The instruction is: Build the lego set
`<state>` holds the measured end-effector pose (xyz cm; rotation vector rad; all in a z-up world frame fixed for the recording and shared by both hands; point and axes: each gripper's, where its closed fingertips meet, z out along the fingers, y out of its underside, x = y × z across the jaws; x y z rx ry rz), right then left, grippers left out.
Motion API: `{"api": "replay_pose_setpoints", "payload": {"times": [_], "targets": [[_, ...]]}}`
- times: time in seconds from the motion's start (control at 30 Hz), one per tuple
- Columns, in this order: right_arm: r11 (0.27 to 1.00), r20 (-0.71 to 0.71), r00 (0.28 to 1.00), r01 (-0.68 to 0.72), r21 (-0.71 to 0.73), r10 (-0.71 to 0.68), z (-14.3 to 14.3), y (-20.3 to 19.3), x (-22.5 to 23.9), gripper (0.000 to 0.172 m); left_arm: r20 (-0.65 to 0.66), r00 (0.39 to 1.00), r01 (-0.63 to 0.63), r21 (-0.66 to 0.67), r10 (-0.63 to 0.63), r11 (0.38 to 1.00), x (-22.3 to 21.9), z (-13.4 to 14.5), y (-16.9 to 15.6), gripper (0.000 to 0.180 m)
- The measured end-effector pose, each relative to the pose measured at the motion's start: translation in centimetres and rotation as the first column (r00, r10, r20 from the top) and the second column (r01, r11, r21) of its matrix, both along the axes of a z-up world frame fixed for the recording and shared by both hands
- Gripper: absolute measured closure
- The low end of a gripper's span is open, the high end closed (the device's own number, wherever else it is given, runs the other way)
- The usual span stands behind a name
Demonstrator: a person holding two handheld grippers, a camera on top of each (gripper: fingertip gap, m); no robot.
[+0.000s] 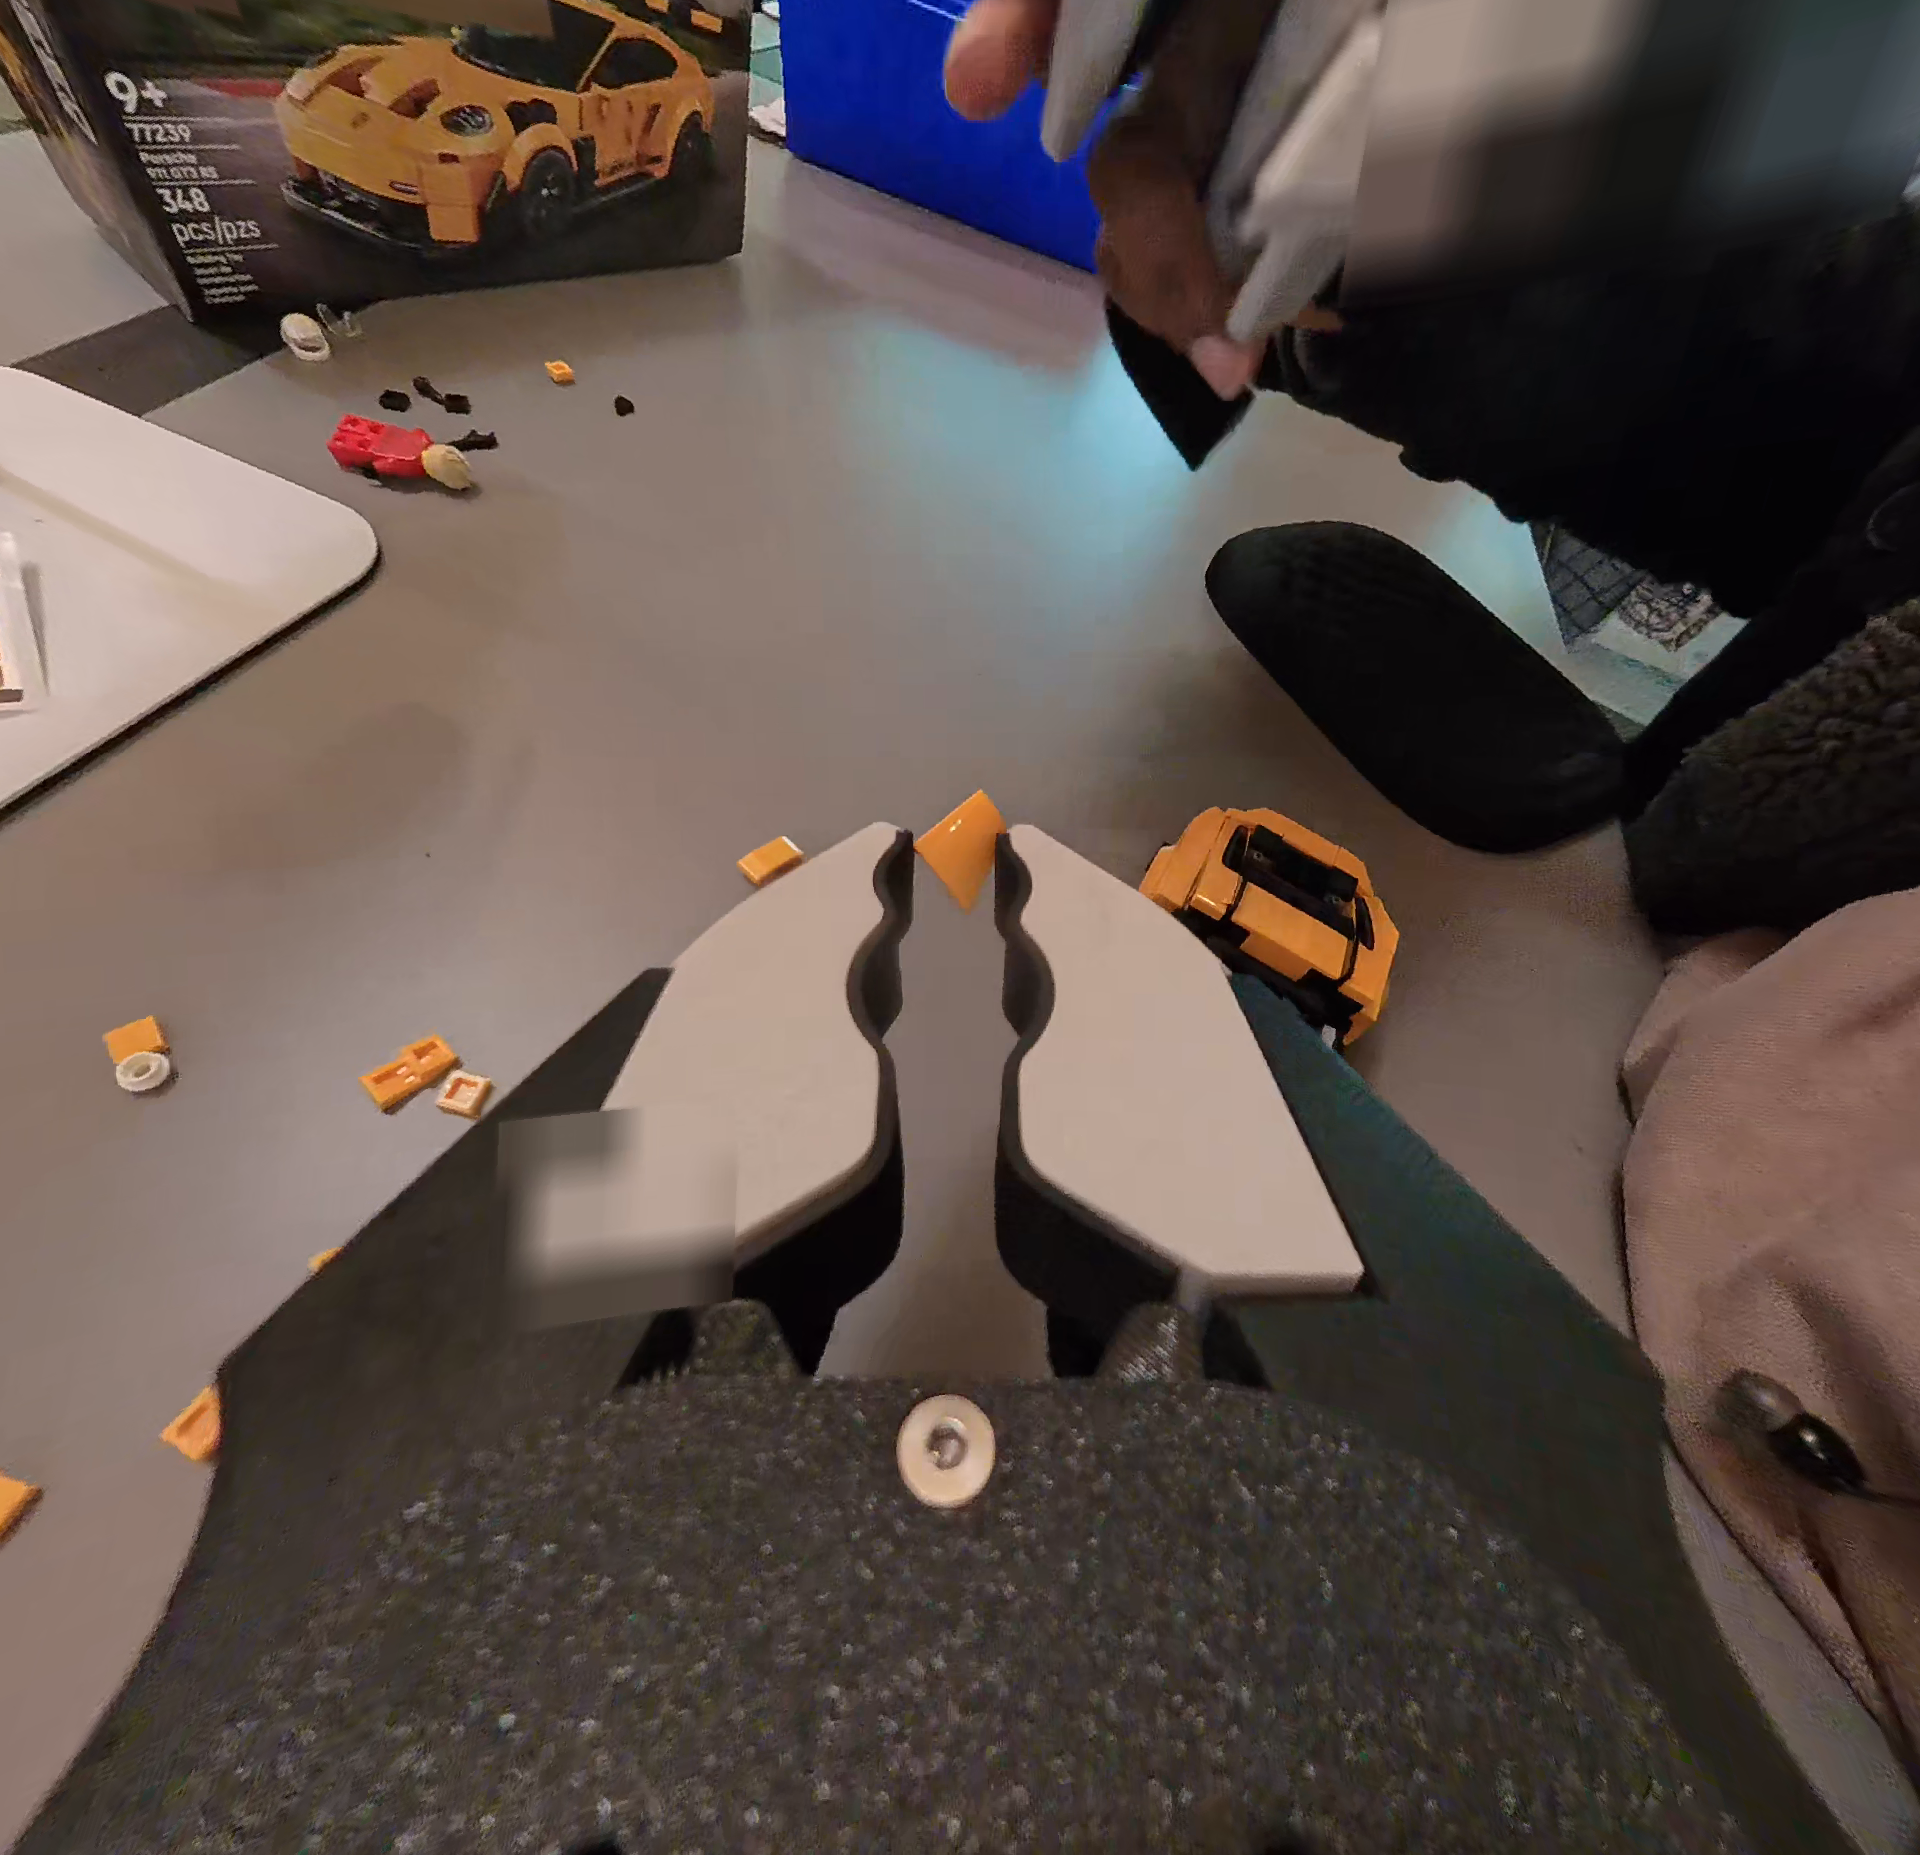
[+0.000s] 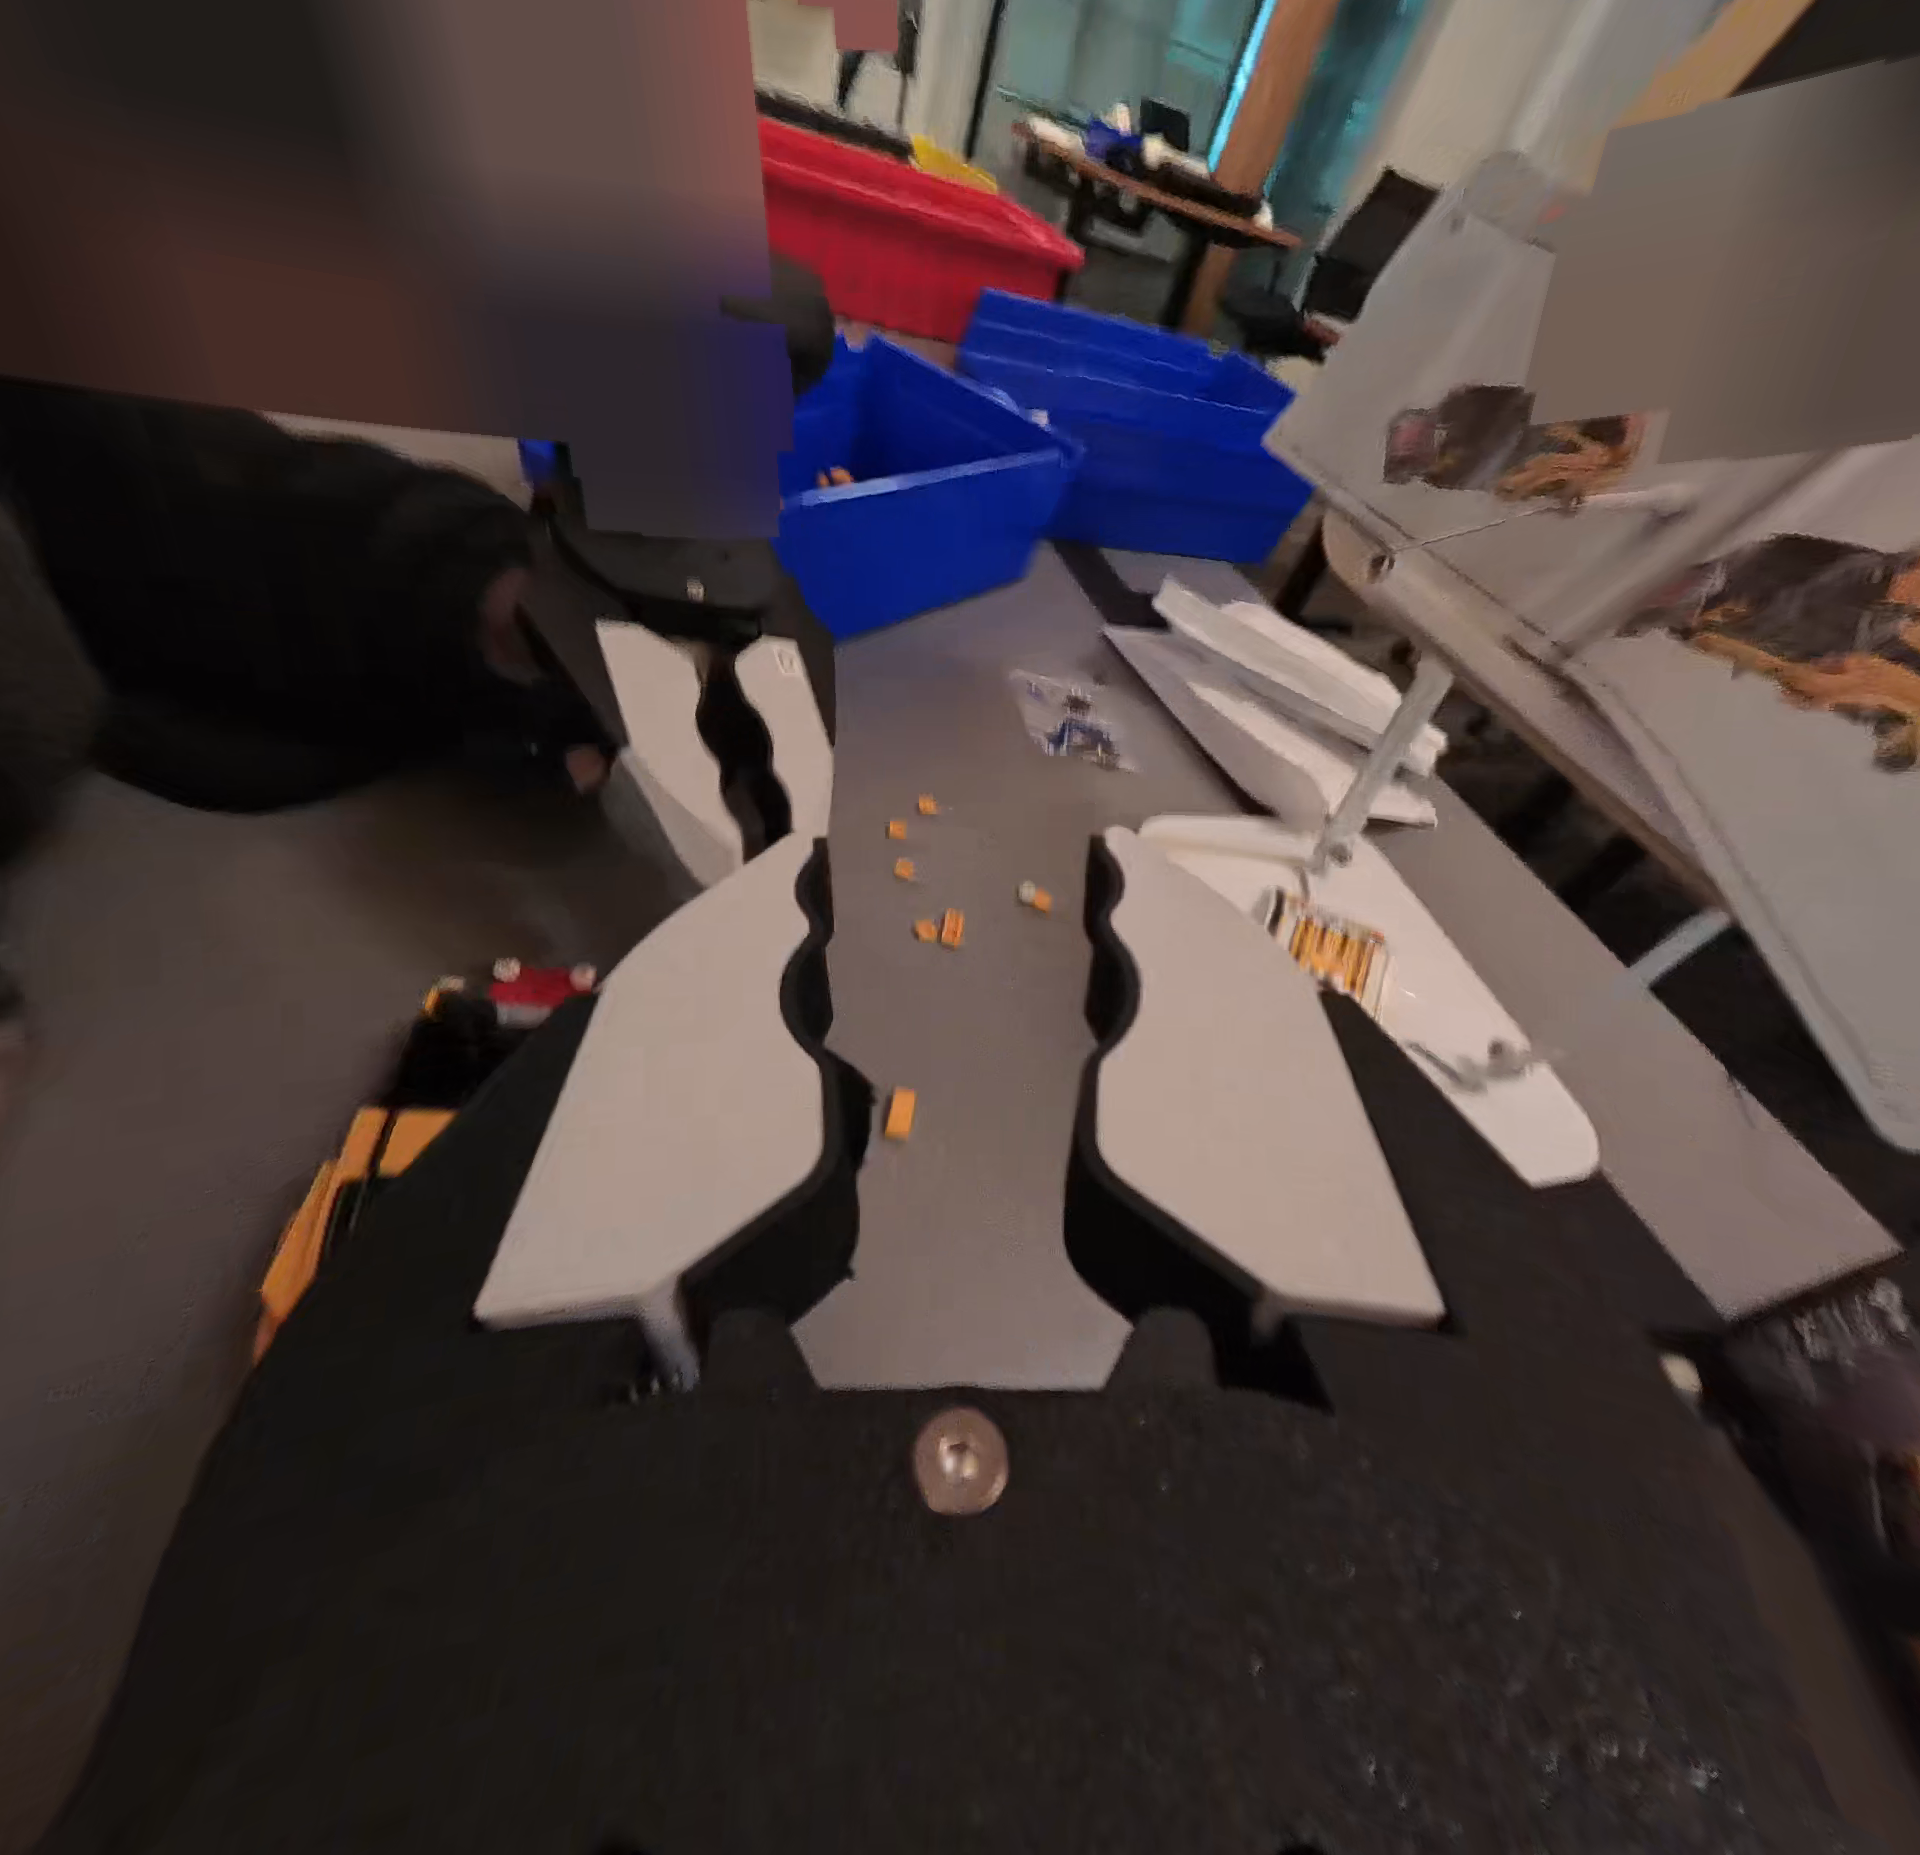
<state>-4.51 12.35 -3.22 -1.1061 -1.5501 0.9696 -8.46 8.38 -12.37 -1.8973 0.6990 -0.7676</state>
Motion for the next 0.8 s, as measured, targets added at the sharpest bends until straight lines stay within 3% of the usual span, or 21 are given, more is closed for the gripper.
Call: {"api": "replay_pose_setpoints", "payload": {"times": [0.1,0.17,0.27,0.37,0.47,0.6,0.7,0.8], "targets": [[1.000,0.145,0.989,-0.012,0.002,0.012,-3.8,-2.5,1.8,0.131,-0.015,1.000,0.013,0.007,-0.013,1.000,0.2,-0.1,-0.2,0.166],[0.993,0.276,0.961,-0.047,0.107,0.016,-6.4,-4.8,3.3,0.127,-0.017,1.000,0.020,0.008,-0.020,1.000,0.3,-0.1,-0.3,0.166],[0.959,0.466,0.884,-0.151,0.241,0.022,-10.5,-8.3,5.3,0.102,-0.023,0.999,0.028,0.007,-0.028,1.000,0.5,-0.2,-0.4,0.166],[0.964,0.573,0.819,-0.182,0.193,0.040,-13.6,-10.1,5.8,0.080,-0.027,0.999,0.038,0.010,-0.038,0.999,0.8,-0.1,-0.5,0.166],[0.961,0.596,0.800,-0.210,0.179,0.064,-15.1,-11.0,4.9,0.077,-0.050,0.998,0.038,0.023,-0.037,0.999,0.9,-0.2,-0.7,0.166],[0.956,0.594,0.803,-0.205,0.207,0.043,-15.6,-10.0,3.4,0.096,-0.065,0.997,0.041,0.025,-0.040,0.999,0.9,-0.3,-0.8,0.166],[0.956,0.593,0.804,-0.209,0.204,0.049,-15.6,-9.4,2.9,0.098,-0.080,0.996,0.048,0.034,-0.046,0.998,1.0,-0.2,-1.0,0.166],[0.979,0.624,0.768,-0.205,0.023,0.146,-15.1,-9.1,2.8,0.098,-0.083,0.995,0.057,0.048,-0.053,0.997,1.0,0.1,-1.1,0.166]]}}
